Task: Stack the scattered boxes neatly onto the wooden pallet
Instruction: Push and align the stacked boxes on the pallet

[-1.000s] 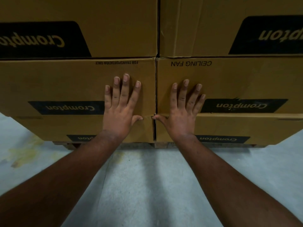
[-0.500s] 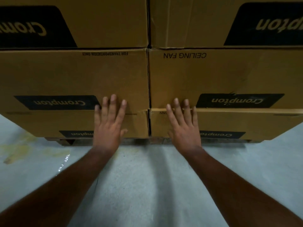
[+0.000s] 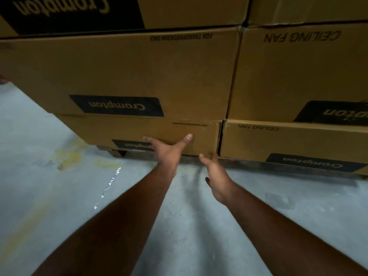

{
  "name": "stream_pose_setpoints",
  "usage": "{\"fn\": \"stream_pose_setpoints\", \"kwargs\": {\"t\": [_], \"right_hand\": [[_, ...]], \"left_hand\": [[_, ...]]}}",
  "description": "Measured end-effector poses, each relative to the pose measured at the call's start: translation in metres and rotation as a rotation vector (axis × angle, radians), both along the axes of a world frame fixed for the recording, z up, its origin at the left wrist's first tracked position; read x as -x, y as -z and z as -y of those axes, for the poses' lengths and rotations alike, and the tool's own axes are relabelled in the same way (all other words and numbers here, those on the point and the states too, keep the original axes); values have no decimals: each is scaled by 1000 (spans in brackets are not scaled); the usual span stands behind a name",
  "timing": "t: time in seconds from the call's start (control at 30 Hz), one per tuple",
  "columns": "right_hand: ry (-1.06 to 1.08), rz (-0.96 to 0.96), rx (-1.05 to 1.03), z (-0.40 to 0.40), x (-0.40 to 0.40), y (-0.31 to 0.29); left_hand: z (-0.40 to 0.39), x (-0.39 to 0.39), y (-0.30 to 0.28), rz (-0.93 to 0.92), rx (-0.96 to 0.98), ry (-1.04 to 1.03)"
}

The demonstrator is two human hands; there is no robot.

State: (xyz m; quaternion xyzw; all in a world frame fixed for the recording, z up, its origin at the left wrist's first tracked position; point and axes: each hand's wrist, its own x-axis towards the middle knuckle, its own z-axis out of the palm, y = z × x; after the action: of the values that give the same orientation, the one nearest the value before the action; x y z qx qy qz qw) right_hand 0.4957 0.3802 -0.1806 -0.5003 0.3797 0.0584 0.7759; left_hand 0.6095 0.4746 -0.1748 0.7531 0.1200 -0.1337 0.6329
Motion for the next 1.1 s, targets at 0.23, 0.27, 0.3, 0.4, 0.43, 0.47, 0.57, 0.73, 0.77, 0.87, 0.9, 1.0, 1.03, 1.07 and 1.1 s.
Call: {"fn": "stream_pose_setpoints", "kwargs": {"t": [0.23, 0.27, 0.3, 0.4, 0.43, 0.47, 0.57, 0.73, 0.77, 0.87, 0.9, 1.0, 1.03, 1.07, 1.1], "right_hand": [[280, 112, -355, -5, -14, -26], [325, 126, -385, -7, -17, -29], [362, 135, -410, -8, -19, -31], [412, 146, -454, -9, -27, -33], [418, 142, -460, -9, -30, -34], [428, 139, -463, -10, -33, -35], [467, 131, -465, -11, -40, -37], [496, 183, -507, -3, -49, -36], [513, 201, -528, 0, -51, -35], [524, 217, -536, 3, -54, -35], [517, 219, -528, 3, -55, -33], [491, 196, -479, -1, -55, -26], [480, 162, -449, -2, -54, -23], [462, 135, -415, -2, -53, -20], [437, 116, -380, -3, -50, -17]], "left_hand": [[-9, 7, 6, 81, 79, -51], [-16, 6, 9, 97, 103, -67], [-25, 3, 11, 111, 106, -74], [-51, -8, 13, 122, 33, -44], [-58, -12, 14, 117, 17, -27], [-63, -15, 13, 109, 12, -16], [-65, -20, 8, 74, -19, -8], [-49, -23, 0, 39, 2, 27], [-45, -24, -2, 34, 2, 33], [-41, -24, -6, 24, -2, 36], [-41, -24, -7, 20, -4, 37], [-42, -25, -8, 8, -19, 55], [-42, -24, -9, 9, -23, 56], [-42, -23, -10, 19, -30, 51], [-41, -20, -12, 46, -47, 39]]}}
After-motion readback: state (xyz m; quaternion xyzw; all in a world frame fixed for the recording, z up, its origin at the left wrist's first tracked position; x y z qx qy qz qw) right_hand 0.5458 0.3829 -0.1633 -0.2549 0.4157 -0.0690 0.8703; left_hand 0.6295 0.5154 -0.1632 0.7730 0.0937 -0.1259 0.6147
